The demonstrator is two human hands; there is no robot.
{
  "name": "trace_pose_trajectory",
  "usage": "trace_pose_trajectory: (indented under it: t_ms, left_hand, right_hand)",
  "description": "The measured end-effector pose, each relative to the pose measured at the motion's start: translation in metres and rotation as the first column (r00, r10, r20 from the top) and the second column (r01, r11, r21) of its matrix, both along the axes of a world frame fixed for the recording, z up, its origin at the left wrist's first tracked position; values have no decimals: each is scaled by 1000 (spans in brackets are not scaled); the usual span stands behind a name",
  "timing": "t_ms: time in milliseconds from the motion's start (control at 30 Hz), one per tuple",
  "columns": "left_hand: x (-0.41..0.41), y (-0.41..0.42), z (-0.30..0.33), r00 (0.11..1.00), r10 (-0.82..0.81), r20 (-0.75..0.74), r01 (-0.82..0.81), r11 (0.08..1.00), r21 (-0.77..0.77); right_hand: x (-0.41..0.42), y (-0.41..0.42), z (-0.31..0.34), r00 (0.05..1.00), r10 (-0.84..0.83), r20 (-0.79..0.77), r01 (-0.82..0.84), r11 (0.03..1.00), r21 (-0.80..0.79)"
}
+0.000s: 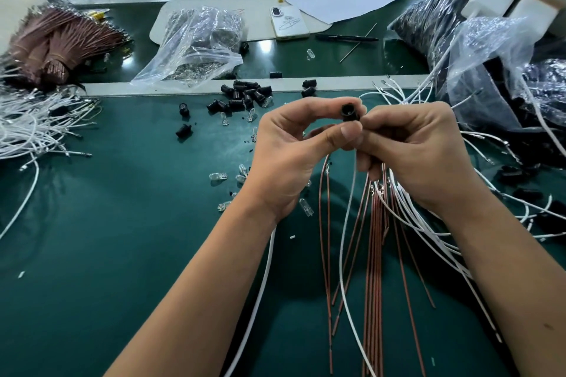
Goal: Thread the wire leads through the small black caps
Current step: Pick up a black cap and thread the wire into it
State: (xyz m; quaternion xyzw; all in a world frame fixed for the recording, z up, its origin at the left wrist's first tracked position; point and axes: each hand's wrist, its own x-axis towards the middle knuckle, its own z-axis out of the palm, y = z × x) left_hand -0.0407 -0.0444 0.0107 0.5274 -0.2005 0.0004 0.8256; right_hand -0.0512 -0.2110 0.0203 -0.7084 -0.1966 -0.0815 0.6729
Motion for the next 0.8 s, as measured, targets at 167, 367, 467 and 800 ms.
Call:
trace_pose_trajectory:
  t_ms: [167,367,467,800]
  left_hand:
    - [3,-3,-5,997,10,-71,-12,1000,-26]
    - [2,-6,-9,967,40,-251,-63,995,-82]
    - [3,-4,-7,975,58,-216,-77,993,-85]
    - [2,-3,-5,991,67,-117,-71,997,-31]
  right_hand:
    - [3,-3,-3,997,-19,-76,17,1000,-25]
    - [7,-2,-8,979,5,-204,-9,1000,-21]
    - [7,-4,-6,980,19,-199,-21,1000,-5]
    - [5,-3,-3,988,-11,-151,14,1000,17]
